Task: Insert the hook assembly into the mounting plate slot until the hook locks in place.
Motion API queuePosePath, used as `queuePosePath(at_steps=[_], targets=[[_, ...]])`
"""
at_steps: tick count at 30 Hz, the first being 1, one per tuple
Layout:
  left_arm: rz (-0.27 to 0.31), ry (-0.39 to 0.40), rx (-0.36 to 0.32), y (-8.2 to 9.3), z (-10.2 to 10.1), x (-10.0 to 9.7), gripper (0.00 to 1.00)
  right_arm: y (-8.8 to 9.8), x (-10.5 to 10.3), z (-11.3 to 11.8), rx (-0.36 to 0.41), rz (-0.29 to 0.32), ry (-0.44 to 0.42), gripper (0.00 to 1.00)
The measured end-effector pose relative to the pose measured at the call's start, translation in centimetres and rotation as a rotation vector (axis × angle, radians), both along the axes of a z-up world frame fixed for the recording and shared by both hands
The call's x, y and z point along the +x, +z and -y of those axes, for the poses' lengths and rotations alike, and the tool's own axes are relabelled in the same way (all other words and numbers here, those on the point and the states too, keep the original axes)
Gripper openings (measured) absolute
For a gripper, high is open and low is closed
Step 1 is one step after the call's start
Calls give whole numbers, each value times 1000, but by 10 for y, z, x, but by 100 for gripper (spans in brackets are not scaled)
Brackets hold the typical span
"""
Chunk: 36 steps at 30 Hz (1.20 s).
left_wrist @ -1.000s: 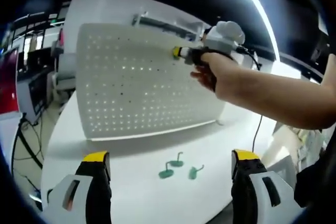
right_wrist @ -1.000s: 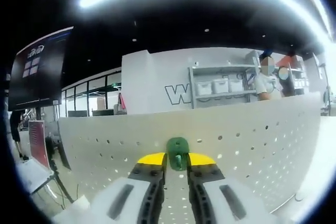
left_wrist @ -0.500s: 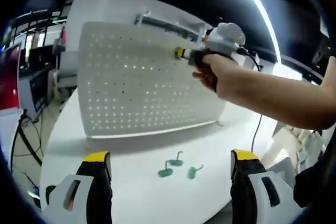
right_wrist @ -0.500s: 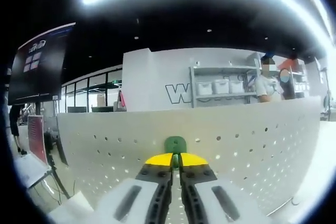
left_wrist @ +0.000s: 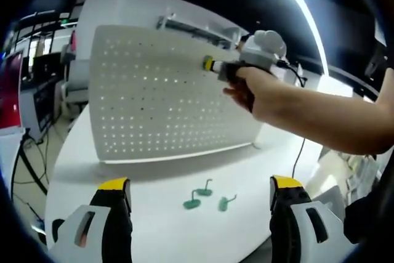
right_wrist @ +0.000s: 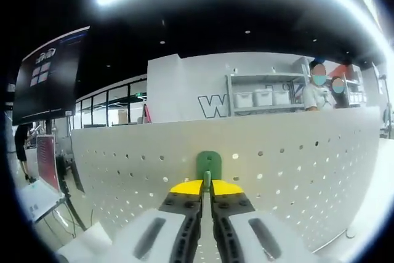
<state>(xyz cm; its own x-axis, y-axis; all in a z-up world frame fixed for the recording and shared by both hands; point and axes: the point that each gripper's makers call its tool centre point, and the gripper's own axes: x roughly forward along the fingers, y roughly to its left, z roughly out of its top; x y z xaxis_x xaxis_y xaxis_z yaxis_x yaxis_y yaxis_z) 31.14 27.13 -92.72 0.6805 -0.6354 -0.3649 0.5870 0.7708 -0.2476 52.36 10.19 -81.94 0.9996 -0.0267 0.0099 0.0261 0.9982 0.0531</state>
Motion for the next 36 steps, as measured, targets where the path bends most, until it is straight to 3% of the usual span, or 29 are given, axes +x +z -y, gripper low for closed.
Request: queuePosePath(at_steps=[22, 28, 36], targets=[[-1, 4, -6, 0, -1, -1, 93, 8, 1, 7, -55, -5, -19, 0], [-3, 4, -5, -1, 0, -3, 93, 15, -3, 8, -61, 41, -18, 0], [-9, 3, -3, -3, 1, -2, 93, 12, -3, 7, -48, 51, -18, 0]])
